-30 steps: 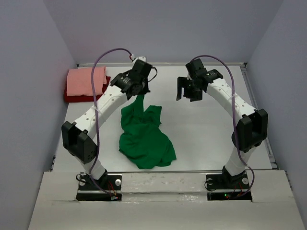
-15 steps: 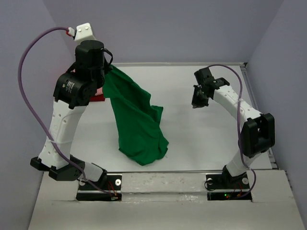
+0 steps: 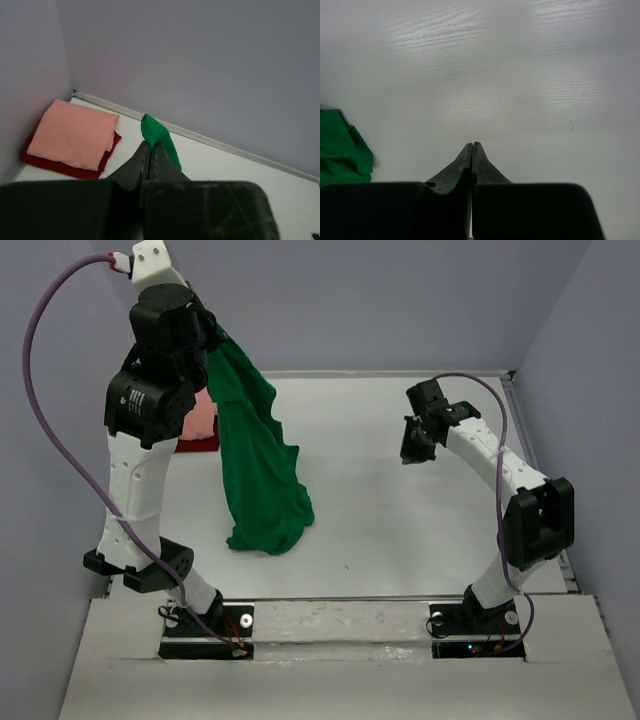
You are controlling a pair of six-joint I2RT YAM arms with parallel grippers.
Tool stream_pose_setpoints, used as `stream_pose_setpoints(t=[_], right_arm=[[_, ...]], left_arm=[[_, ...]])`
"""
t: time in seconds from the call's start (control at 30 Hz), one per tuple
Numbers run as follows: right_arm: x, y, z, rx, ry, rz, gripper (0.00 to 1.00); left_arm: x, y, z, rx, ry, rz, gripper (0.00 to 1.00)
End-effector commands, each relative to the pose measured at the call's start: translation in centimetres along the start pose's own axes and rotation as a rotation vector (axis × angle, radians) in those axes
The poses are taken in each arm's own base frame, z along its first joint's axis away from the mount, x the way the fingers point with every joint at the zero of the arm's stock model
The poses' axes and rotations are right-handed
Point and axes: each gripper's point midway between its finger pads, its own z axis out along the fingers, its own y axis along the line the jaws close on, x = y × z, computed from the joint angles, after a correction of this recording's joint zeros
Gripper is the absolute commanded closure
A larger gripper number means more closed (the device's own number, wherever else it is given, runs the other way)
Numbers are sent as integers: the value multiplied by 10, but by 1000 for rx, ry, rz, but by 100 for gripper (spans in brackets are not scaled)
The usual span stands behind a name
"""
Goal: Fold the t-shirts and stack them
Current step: Flatten out the tshirt
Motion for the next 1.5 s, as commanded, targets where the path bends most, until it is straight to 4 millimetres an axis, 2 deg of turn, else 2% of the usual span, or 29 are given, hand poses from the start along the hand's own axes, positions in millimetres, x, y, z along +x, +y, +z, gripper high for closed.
stream_pose_setpoints(t=[0.0, 0.13, 0.23, 0.33, 0.4, 0.47, 0.5, 0.6, 0.63, 0.7, 0.73, 0.77, 0.8, 0.83, 0.87, 0.9, 0.97, 1.0, 1.07, 1.1, 1.17, 1.2, 1.23, 1.27, 1.3, 1.33, 1.4, 1.43, 1.47], right_arm=[[-23, 9, -25, -53, -88, -6, 100], [-21, 11, -27, -67, -77, -16, 100], [-17, 12, -30, -83, -69, -19, 100], [-15, 9, -34, -83, -84, -19, 100], [-16, 7, -35, -72, -90, -18, 100], [-18, 6, -40, -73, -107, -3, 100], [-19, 7, -43, -79, -117, 9, 100], [-26, 7, -54, -76, -173, 19, 100], [-30, 9, -60, -69, -191, 15, 100], [-35, 8, -66, -45, -210, 12, 100], [-33, 10, -67, -34, -200, 1, 100], [-36, 14, -71, -39, -213, -1, 100], [-37, 15, -73, -39, -217, 5, 100], [-36, 17, -74, -41, -217, 4, 100], [-37, 17, -76, -40, -224, 12, 100], [-35, 19, -78, -48, -229, 8, 100], [-33, 16, -77, -38, -230, 11, 100], [-30, 16, -74, -30, -227, -3, 100], [-29, 16, -67, -18, -212, -8, 100], [-27, 19, -64, -27, -198, -9, 100], [-25, 27, -58, -40, -183, -18, 100], [-26, 33, -57, -54, -188, -24, 100], [-25, 35, -55, -60, -180, -25, 100], [-22, 42, -51, -68, -168, -37, 99], [-21, 43, -48, -69, -159, -39, 99], [-22, 47, -47, -82, -155, -50, 95], [-20, 50, -39, -88, -137, -59, 88], [-19, 49, -37, -82, -131, -60, 85], [-22, 49, -37, -76, -139, -58, 83]], left_arm=[[-61, 58, -24, -145, -184, -54, 100], [-67, 96, -17, -275, -209, -13, 100], [-73, 110, -11, -298, -222, -22, 100], [-61, 94, 10, -212, -174, -22, 100], [-38, 74, 34, -136, -100, -29, 100], [-9, 42, 51, -31, -15, -11, 100], [23, 7, 65, 28, 56, 23, 100], [79, -55, 77, 146, 154, 98, 100], [120, -98, 81, 241, 230, 119, 100], [162, -140, 82, 325, 294, 138, 100], [198, -186, 75, 422, 338, 163, 100], [212, -206, 71, 459, 351, 170, 100], [257, -227, 72, 495, 424, 210, 100], [257, -249, 59, 571, 424, 184, 100], [274, -271, 37, 635, 465, 167, 100], [292, -279, 28, 671, 498, 165, 83], [306, -295, 4, 746, 533, 168, 75], [312, -305, -16, 785, 540, 198, 60], [318, -307, -31, 784, 542, 240, 46], [313, -306, -44, 791, 546, 254, 36], [302, -288, -37, 672, 501, 261, 24], [271, -282, -42, 667, 454, 223, 1], [266, -264, -33, 573, 421, 228, 1], [238, -241, -26, 478, 358, 208, 1], [225, -237, -30, 482, 346, 196, 1], [215, -214, -15, 379, 316, 185, 1], [191, -185, -8, 316, 299, 143, 1], [191, -160, 8, 249, 306, 136, 1], [190, -148, 13, 214, 309, 111, 1]])
